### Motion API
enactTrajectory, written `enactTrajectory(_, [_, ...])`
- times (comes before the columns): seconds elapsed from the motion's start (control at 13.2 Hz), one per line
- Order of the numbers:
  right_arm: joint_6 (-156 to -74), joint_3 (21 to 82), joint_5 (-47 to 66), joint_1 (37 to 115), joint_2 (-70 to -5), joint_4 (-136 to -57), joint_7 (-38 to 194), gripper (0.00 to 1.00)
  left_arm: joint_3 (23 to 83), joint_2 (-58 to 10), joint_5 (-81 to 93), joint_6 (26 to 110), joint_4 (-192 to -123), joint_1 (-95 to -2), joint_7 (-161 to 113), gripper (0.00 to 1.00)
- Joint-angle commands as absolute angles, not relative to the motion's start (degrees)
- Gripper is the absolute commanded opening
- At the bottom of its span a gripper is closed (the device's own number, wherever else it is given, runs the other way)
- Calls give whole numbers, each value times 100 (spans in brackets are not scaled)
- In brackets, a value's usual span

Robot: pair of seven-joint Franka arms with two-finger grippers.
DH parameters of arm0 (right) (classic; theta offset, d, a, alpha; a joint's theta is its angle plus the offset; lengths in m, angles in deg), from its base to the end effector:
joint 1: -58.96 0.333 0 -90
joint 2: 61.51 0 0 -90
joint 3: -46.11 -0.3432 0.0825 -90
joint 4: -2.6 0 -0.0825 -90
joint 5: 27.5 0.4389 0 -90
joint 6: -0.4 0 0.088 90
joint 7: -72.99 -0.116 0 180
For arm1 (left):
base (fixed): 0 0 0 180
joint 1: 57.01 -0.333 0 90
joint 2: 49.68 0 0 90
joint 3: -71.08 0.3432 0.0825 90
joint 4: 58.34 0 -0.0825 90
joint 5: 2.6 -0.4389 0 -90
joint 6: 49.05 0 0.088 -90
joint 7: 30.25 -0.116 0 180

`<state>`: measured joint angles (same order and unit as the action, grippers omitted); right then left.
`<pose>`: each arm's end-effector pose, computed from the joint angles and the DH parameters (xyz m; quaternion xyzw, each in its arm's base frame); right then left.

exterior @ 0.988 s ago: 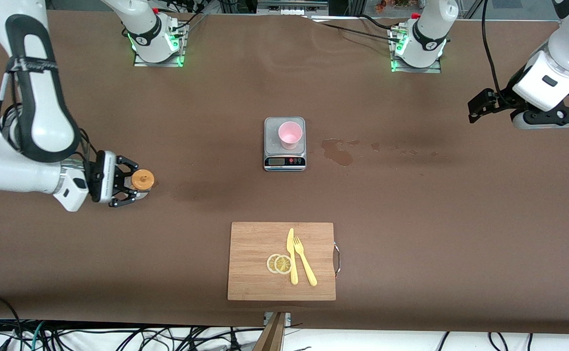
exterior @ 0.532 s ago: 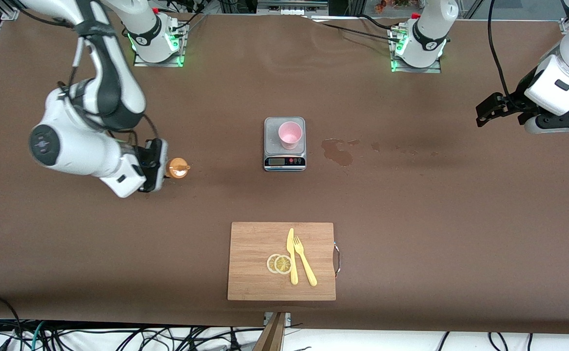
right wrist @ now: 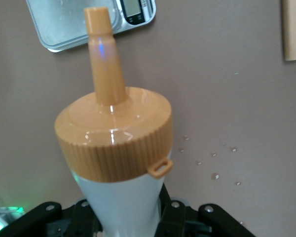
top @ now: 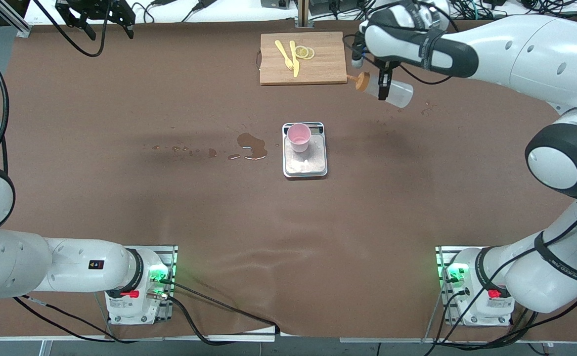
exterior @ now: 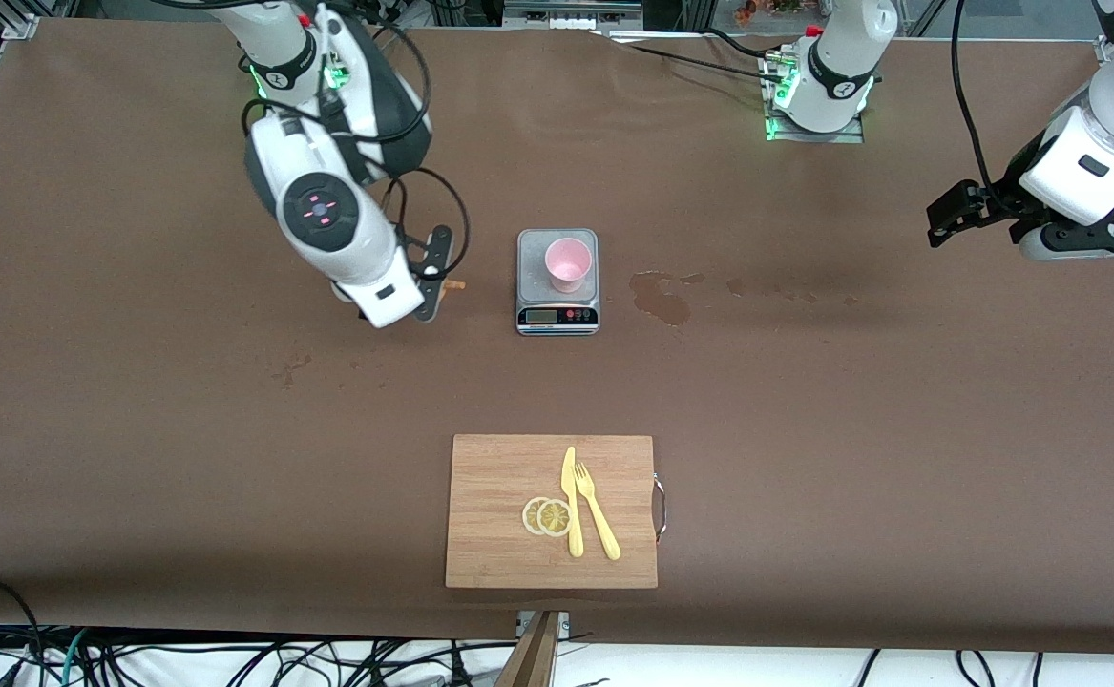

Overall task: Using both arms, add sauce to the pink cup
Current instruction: 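Grasp the white sauce bottle with the right gripper and lift it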

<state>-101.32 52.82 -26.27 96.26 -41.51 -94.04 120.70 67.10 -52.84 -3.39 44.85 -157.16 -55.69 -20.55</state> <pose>0.5805 0.3528 0.3709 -0.7707 -0.6240 0.1287 0.0091 0.5903 -0.0542 0.6003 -0.9991 -0.0379 0.0141 0.0107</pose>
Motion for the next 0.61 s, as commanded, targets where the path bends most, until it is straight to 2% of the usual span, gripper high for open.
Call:
enactTrajectory(0.0, [-9769,5244,-2942,9964,-4288,-9373,11432,7,6677,-5214,-242,4359,-15554,-5639,-2181,100])
enactTrajectory(0.53, [-8872,4954,-3233,10378,-3559,-8592,10552,7,6677,-5214,-242,4271,-15554,-5630,-2181,100])
